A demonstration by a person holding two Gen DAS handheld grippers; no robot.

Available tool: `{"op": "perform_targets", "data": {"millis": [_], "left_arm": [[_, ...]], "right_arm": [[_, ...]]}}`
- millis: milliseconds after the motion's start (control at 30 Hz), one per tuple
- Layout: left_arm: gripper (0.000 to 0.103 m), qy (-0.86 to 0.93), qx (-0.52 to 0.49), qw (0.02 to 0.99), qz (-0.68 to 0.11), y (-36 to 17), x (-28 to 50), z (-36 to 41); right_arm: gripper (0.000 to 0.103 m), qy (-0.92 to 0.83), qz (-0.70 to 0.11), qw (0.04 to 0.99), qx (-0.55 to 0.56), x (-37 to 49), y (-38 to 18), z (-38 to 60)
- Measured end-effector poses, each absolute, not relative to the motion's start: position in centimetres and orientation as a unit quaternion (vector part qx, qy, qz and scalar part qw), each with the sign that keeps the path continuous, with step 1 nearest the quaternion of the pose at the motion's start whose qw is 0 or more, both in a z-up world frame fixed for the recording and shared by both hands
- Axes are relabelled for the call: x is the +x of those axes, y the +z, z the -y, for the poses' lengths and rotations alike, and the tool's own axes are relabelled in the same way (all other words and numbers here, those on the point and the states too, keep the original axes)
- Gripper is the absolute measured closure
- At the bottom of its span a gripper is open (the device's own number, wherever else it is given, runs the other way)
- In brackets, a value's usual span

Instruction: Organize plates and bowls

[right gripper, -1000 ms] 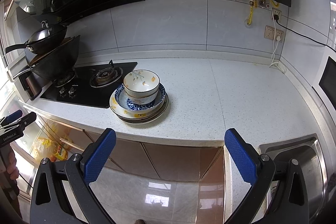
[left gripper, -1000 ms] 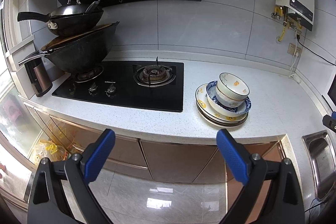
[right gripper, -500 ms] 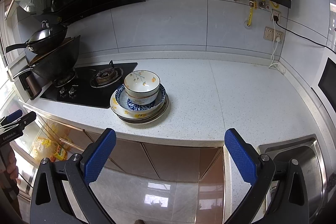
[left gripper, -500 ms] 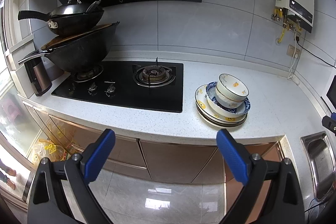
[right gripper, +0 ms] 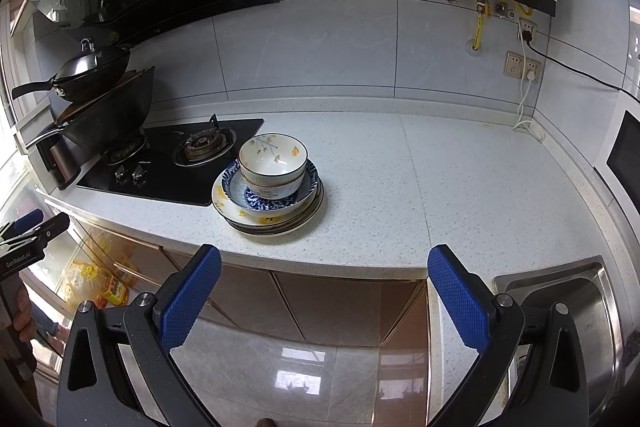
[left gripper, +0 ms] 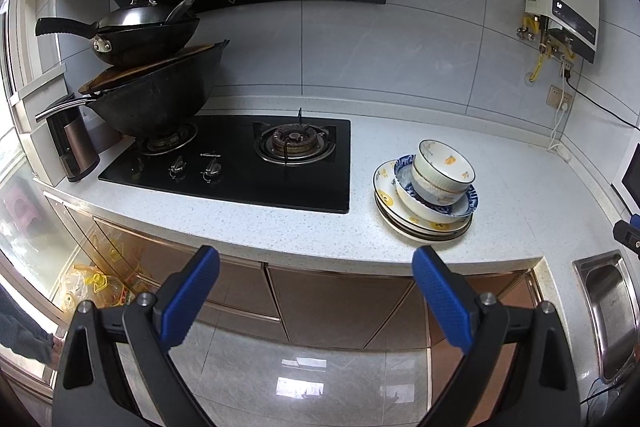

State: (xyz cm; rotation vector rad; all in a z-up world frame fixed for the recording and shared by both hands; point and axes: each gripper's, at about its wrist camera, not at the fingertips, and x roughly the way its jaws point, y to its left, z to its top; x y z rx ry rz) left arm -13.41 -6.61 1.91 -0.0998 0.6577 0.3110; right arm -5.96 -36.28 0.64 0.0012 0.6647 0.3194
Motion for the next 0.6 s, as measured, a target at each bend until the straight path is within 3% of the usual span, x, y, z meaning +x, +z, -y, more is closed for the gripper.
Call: {"op": "perform_targets", "data": {"millis": [600], "left_arm": [[0.005, 0.149, -0.049, 0.933, -0.324, 1.44, -13.14, 6.14]], "right_arm": [[0.001, 0.157, -0.327, 0.932, -0.001, -5.84, 0.59, 35.86]]}}
